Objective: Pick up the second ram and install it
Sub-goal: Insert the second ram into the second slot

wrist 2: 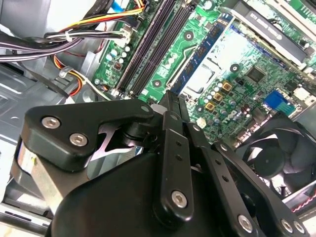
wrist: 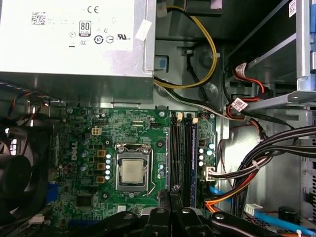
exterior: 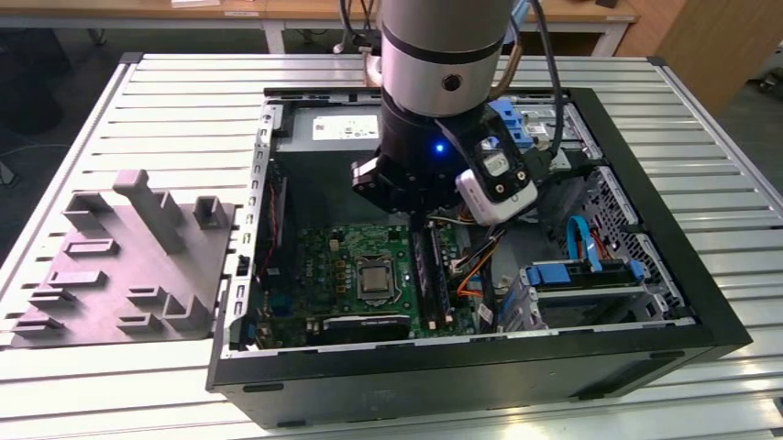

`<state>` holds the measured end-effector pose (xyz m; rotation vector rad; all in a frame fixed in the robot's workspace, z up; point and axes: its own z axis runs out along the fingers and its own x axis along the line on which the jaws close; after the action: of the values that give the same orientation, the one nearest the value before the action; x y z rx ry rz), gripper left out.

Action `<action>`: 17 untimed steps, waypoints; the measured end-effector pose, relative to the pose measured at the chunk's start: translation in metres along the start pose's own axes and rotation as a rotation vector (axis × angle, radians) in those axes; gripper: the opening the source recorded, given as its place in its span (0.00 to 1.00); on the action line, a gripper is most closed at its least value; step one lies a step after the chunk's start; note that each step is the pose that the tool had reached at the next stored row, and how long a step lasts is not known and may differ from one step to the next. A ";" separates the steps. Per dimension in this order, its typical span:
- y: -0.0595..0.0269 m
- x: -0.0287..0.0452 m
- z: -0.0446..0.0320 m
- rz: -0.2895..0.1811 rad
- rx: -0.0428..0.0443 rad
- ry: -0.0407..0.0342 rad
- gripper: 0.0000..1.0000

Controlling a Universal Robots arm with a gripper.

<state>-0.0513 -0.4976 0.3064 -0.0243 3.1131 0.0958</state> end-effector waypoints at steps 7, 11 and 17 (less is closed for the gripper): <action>-0.0003 -0.0054 0.0035 0.000 0.0000 0.0001 0.12; -0.0005 -0.0081 0.0060 0.000 -0.0001 -0.0001 0.12; -0.0009 -0.0090 0.0115 0.000 0.0000 0.0000 0.12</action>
<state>-0.0420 -0.4976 0.2951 -0.0243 3.1131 0.0958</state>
